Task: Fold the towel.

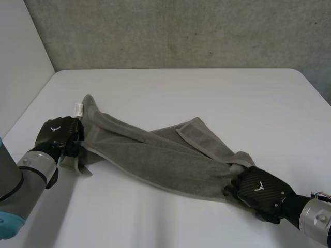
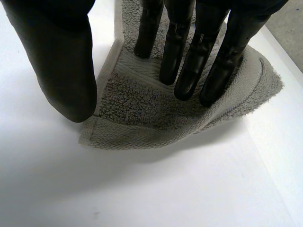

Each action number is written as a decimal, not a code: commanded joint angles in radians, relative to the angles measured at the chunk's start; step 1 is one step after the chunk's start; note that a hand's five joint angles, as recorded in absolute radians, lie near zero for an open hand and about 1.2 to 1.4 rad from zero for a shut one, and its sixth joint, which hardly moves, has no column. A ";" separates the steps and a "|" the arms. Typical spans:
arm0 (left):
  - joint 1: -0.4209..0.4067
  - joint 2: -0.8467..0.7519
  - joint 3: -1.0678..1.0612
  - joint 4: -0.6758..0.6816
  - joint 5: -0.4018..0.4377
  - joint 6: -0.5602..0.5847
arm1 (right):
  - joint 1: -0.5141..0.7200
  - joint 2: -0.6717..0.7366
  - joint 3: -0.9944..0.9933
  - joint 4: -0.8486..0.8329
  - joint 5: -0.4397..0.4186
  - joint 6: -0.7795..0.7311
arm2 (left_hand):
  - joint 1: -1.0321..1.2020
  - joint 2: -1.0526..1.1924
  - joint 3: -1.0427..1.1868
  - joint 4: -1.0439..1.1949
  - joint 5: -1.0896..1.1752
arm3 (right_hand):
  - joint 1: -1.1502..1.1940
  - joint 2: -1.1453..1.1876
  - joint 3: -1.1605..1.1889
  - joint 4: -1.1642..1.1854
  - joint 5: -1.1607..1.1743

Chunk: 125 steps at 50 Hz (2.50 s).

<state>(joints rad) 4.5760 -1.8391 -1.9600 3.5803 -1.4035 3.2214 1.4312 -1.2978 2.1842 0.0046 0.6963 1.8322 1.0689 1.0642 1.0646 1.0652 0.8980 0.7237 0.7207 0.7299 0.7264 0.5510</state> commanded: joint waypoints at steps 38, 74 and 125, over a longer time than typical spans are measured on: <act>-0.002 0.000 0.000 0.000 0.000 -0.002 | 0.008 0.015 -0.109 -0.178 0.115 0.160 | -0.027 -0.023 -0.023 -0.024 -0.031 | -0.263 -0.260 -0.269 -0.266 -0.265; -0.008 -0.002 0.000 0.000 0.020 -0.002 | 0.115 0.130 -0.267 -0.351 0.315 0.441 | -0.027 -0.023 -0.023 -0.024 -0.031 | -0.157 -0.154 -0.163 -0.160 -0.159; -0.003 -0.009 0.000 0.000 0.046 0.000 | 0.244 0.336 -0.544 -0.347 0.496 0.599 | -0.030 -0.026 -0.026 -0.027 -0.034 | 0.025 0.028 0.019 0.022 0.023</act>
<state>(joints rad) 4.5728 -1.8484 -1.9604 3.5803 -1.3662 3.2214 1.6757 -0.9601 1.6406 -0.3421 1.1930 2.4298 1.0499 1.0450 1.0463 1.0473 0.8858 0.6979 0.7083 0.7047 0.7070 0.5304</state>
